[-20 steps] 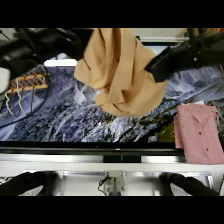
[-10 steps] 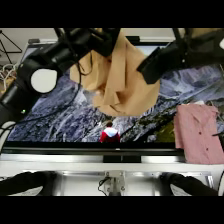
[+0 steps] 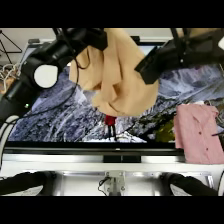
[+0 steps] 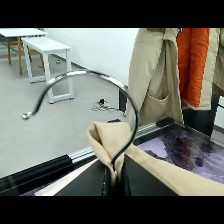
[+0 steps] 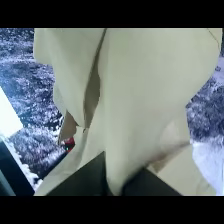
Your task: Fold the shirts.
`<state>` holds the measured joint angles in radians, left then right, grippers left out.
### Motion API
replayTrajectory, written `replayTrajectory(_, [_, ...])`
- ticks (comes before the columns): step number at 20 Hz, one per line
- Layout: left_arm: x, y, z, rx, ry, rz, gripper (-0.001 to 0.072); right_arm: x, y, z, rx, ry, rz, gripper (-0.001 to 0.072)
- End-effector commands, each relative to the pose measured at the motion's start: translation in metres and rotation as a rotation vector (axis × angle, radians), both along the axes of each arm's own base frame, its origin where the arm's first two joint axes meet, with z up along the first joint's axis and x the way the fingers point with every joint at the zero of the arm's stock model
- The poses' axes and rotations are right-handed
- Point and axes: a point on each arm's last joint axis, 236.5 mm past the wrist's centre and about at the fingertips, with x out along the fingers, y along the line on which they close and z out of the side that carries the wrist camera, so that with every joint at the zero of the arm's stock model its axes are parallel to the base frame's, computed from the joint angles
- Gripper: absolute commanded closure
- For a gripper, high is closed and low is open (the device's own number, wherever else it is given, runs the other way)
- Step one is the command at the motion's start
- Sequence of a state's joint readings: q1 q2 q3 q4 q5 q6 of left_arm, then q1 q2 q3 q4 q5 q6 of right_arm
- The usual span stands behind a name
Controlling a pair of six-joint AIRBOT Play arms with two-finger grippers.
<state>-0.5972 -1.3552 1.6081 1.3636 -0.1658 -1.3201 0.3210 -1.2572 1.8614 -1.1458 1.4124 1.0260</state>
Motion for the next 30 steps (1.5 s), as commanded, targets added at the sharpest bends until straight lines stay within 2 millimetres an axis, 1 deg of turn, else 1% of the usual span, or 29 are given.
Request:
replayTrajectory(1, [0.001,0.009,0.014,-0.030,-0.034,0.017,0.0650,0.008,0.001,0.007,0.021,-0.031,-0.022,0.0247])
replayTrajectory(2, [0.001,0.016,0.021,-0.046,-0.038,0.027,0.0650,0.008,0.001,0.007,0.024,-0.033,-0.025,0.0248])
replayTrajectory(4, [0.002,0.032,0.035,-0.170,0.016,0.033,0.0651,0.011,0.001,0.010,0.031,-0.045,-0.029,0.0248])
replayTrajectory(6, [-0.001,0.045,0.047,-0.249,0.043,0.038,0.0651,0.015,0.004,0.016,0.057,-0.069,-0.035,0.0248])
replayTrajectory(8, [-0.006,0.053,0.057,-0.289,0.046,0.038,0.0651,0.023,0.009,0.029,0.101,-0.113,-0.047,0.0248])
replayTrajectory(10, [-0.011,0.056,0.065,-0.317,0.047,0.031,0.0651,0.028,0.015,0.040,0.143,-0.154,-0.041,0.0250])
replayTrajectory(11, [-0.013,0.057,0.068,-0.348,0.063,0.025,0.0651,0.030,0.018,0.044,0.160,-0.171,-0.034,0.0281])
replayTrajectory(12, [-0.014,0.057,0.069,-0.374,0.080,0.019,0.0650,0.031,0.021,0.047,0.172,-0.186,-0.022,0.0429])
replayTrajectory(13, [-0.015,0.057,0.068,-0.381,0.092,0.016,0.0650,0.031,0.025,0.052,0.188,-0.202,-0.007,0.0628])
replayTrajectory(14, [-0.015,0.056,0.065,-0.371,0.104,0.017,0.0650,0.030,0.028,0.057,0.208,-0.217,0.007,0.0642])
replayTrajectory(16, [-0.011,0.058,0.055,-0.347,0.135,0.027,0.0647,0.028,0.034,0.065,0.240,-0.237,0.026,0.0643])
replayTrajectory(17, [-0.009,0.060,0.052,-0.329,0.138,0.035,0.0597,0.029,0.034,0.067,0.245,-0.243,0.024,0.0644])
replayTrajectory(18, [-0.008,0.062,0.051,-0.310,0.129,0.042,0.0374,0.030,0.034,0.068,0.246,-0.247,0.021,0.0646])
replayTrajectory(19, [-0.007,0.065,0.052,-0.307,0.123,0.048,0.0125,0.031,0.033,0.069,0.247,-0.251,0.017,0.0647])
replayTrajectory(20, [-0.007,0.069,0.054,-0.309,0.119,0.054,0.0015,0.032,0.032,0.069,0.249,-0.254,0.014,0.0648])
replayTrajectory(22, [-0.011,0.075,0.062,-0.282,0.082,0.063,0.0016,0.035,0.031,0.072,0.253,-0.270,0.002,0.0649])
replayTrajectory(25, [-0.026,0.082,0.081,-0.196,-0.020,0.077,0.0016,0.043,0.029,0.083,0.279,-0.313,-0.027,0.0650])
replayTrajectory(27, [-0.036,0.089,0.095,-0.149,-0.085,0.091,0.0021,0.051,0.023,0.091,0.281,-0.357,-0.057,0.0650])
replayTrajectory(28, [-0.041,0.093,0.102,-0.138,-0.109,0.096,0.0024,0.057,0.017,0.095,0.265,-0.394,-0.082,0.0650])
replayTrajectory(29, [-0.046,0.100,0.109,-0.133,-0.131,0.106,0.0027,0.065,0.005,0.101,0.235,-0.443,-0.128,0.0650])
replayTrajectory(30, [-0.051,0.107,0.117,-0.141,-0.146,0.115,0.0031,0.073,-0.010,0.111,0.203,-0.504,-0.186,0.0650])
